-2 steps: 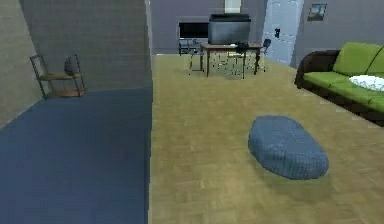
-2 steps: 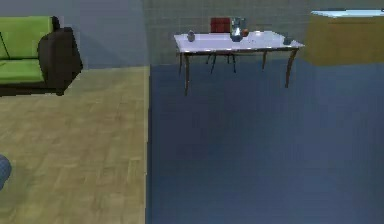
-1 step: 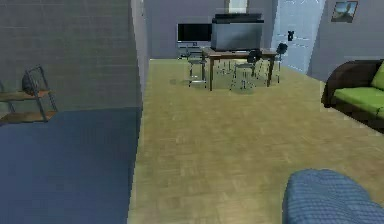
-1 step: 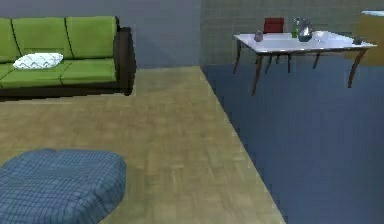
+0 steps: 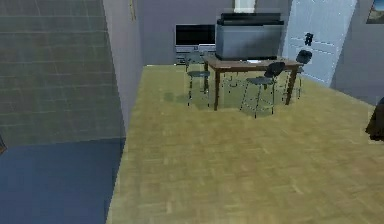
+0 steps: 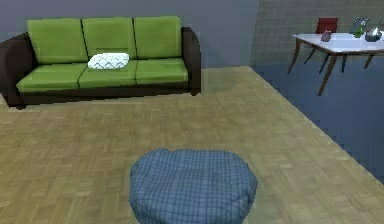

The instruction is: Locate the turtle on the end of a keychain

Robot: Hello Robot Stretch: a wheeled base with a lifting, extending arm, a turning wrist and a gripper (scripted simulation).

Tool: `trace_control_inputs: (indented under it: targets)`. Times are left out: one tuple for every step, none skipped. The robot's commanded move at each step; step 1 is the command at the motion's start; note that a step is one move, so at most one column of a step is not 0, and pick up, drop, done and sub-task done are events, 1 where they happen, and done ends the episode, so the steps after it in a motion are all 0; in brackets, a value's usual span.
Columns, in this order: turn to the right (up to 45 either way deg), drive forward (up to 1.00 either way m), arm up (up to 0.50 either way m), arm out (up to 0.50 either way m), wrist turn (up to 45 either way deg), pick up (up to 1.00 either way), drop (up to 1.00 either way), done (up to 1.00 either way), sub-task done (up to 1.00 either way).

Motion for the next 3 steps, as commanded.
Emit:
trace_control_inputs:
  targets:
    - [-6.0, 0.00, 0.00, 0.00, 0.0, 0.00, 0.00, 0.00, 0.00]
    - [0.0, 0.10, 0.00, 0.00, 0.0, 0.00, 0.00, 0.00, 0.00]
    - [21.0, 0.00, 0.00, 0.00, 0.0, 0.00, 0.00, 0.00, 0.00]
